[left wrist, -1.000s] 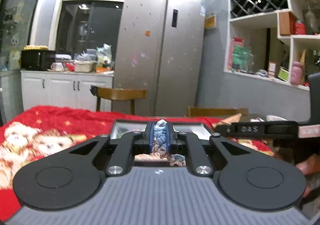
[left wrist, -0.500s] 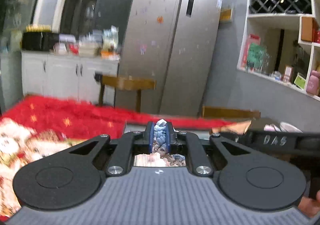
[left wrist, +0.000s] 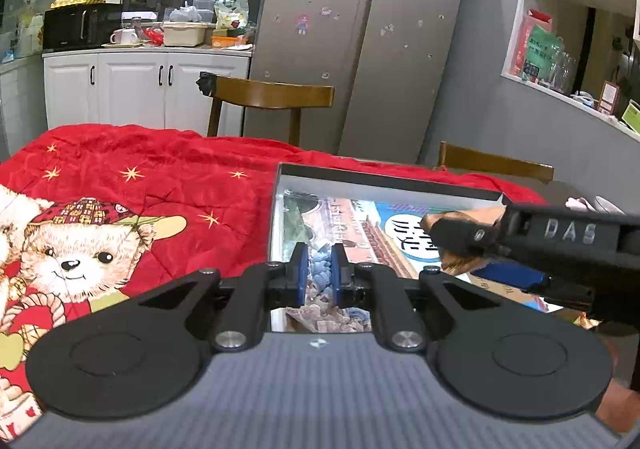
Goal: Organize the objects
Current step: 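Lower both items into the box and open both grippers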
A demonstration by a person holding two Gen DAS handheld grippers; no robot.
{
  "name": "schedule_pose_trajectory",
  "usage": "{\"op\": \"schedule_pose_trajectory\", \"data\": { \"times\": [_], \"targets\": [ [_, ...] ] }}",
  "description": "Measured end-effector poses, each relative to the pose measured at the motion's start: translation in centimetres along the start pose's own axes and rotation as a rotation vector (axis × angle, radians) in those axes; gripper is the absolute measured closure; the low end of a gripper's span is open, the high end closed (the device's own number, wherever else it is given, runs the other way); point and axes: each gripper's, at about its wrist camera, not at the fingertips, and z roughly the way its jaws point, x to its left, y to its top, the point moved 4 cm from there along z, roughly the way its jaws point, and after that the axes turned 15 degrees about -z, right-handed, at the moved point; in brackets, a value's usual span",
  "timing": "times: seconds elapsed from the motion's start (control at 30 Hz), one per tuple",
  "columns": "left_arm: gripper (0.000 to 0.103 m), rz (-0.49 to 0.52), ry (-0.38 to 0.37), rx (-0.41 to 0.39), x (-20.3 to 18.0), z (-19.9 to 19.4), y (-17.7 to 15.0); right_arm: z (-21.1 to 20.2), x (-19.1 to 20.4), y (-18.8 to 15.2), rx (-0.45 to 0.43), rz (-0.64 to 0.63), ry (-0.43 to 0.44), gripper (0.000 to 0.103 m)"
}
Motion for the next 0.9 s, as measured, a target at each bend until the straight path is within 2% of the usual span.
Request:
{"op": "schedule_pose_trajectory", "data": {
  "times": [0.13,0.27,0.37,0.53,0.67,0.8,0.9],
  "targets": [
    [0.089,-0.022,0.004,0.014,0.5,0.6,-0.2,0.5,-0.5,-0.4,0.015,-0.008,0.004,0.05],
    [0.089,0.009,0.016,-0.007,0.2,0.6,-0.5,0.9,-0.6,-0.8,0.034,-0.026,-0.003,0.05],
    [0.088,0.001,0.01,0.01,0.2,0.7,-0.6,0.8,-0.3,-0.8,0.046,-0.044,-0.006,0.05],
    [0.088,0.01,0.03,-0.001,0.2,0.8,-0.7,0.8,0.3,-0.7,0.115,-0.092,-0.069,0.05],
    [0.088,-0.009,0.027,0.016,0.5,1.1,-0.7,0.6,1.1,-0.8,0.12,-0.167,-0.099,0.05],
    [0.088,-0.006,0.03,0.019,0.6,1.2,-0.9,1.1,1.1,-1.2,0.157,-0.164,-0.075,0.05],
    [0.088,0.0,0.032,0.024,0.6,1.4,-1.1,1.4,1.3,-1.4,0.169,-0.207,-0.074,0.05]
  ]
}}
